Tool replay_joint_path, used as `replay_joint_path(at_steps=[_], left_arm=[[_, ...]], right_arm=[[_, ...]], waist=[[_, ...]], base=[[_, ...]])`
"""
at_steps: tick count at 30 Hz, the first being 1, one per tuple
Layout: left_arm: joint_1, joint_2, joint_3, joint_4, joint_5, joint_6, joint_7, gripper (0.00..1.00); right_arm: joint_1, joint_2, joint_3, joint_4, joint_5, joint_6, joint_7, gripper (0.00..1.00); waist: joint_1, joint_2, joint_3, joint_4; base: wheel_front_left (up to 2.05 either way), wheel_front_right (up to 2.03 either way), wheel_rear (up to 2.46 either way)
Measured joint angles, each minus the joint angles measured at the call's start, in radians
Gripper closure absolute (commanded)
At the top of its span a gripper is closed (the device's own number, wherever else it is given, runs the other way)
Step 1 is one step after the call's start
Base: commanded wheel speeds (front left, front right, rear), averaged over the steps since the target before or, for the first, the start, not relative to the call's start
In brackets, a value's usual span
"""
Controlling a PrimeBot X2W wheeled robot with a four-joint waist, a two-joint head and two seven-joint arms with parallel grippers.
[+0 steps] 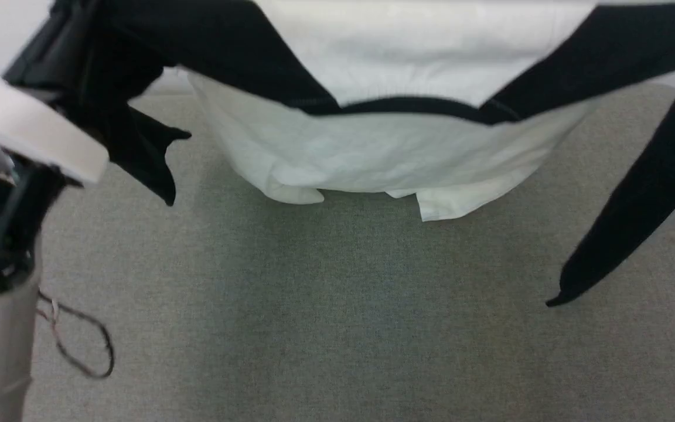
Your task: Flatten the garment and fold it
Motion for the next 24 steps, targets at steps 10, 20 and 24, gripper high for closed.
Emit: replay_joint_path(at_steps=[10, 20, 24], left_arm=[[-0.317, 0.014, -0.008, 0.215, 0.044, -0.004, 0.009, 1.00], [-0.674, 0.026, 0.028, 0.435, 0.115, 0.008, -0.109, 1.00], [-0.799, 0.031, 0.052, 0.508, 0.133, 0.007, -0.196, 1.00]], right_arm=[[-0.339, -0.078, 0.117, 0.195, -0.016, 0.000, 0.033, 1.00], [-0.747, -0.001, 0.115, 0.403, -0.114, 0.002, -0.091, 1.00], [-0.887, 0.031, 0.076, 0.461, -0.163, 0.002, -0.189, 1.00]], waist=[[0.0002, 0.0000, 0.118, -0.008], [0.0004, 0.0000, 0.298, -0.026], [0.0004, 0.0000, 0.371, -0.035]], base=[[0.00, 0.00, 0.00], [0.00, 0.00, 0.00], [0.00, 0.00, 0.00]])
